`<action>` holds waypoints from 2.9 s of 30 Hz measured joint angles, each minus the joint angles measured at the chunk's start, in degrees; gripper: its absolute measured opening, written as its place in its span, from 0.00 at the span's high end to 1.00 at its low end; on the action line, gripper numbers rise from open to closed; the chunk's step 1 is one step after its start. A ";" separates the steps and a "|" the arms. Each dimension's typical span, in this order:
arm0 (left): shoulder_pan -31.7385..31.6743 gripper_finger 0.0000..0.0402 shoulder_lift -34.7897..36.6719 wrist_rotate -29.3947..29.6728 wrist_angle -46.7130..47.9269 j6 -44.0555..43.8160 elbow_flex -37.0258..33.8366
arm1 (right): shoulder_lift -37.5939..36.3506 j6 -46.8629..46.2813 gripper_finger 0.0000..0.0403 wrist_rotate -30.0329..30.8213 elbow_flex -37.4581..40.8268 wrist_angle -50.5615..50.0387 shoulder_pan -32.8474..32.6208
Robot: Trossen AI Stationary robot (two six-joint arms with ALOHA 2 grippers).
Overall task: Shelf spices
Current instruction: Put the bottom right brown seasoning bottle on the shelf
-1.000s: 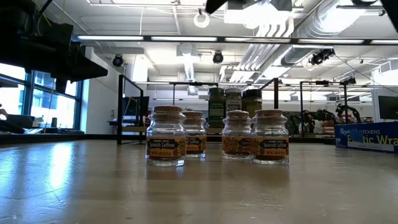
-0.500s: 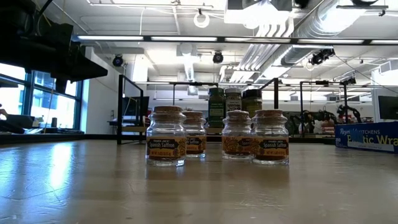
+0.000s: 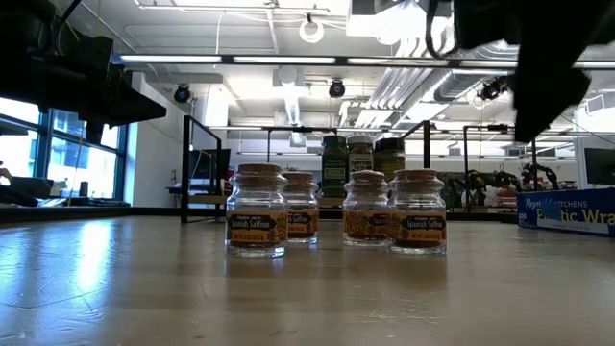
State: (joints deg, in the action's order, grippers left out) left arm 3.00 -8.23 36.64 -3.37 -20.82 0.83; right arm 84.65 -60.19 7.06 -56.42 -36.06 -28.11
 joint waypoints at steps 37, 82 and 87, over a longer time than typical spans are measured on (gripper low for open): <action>0.01 0.99 -0.02 0.00 -0.01 0.00 0.01 | 24.40 13.71 0.59 13.42 -7.17 20.22 2.20; -0.02 0.99 -0.02 0.02 -0.01 0.00 -0.01 | 51.22 64.33 0.59 -6.70 -76.70 -18.92 54.47; 0.00 0.99 0.00 0.01 -0.01 0.00 -0.01 | 52.12 64.57 0.59 -6.16 -76.70 -20.98 55.91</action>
State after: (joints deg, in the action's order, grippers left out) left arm 3.00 -8.23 36.65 -3.38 -20.82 0.82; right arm 136.77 4.38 0.90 -133.12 -57.04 27.80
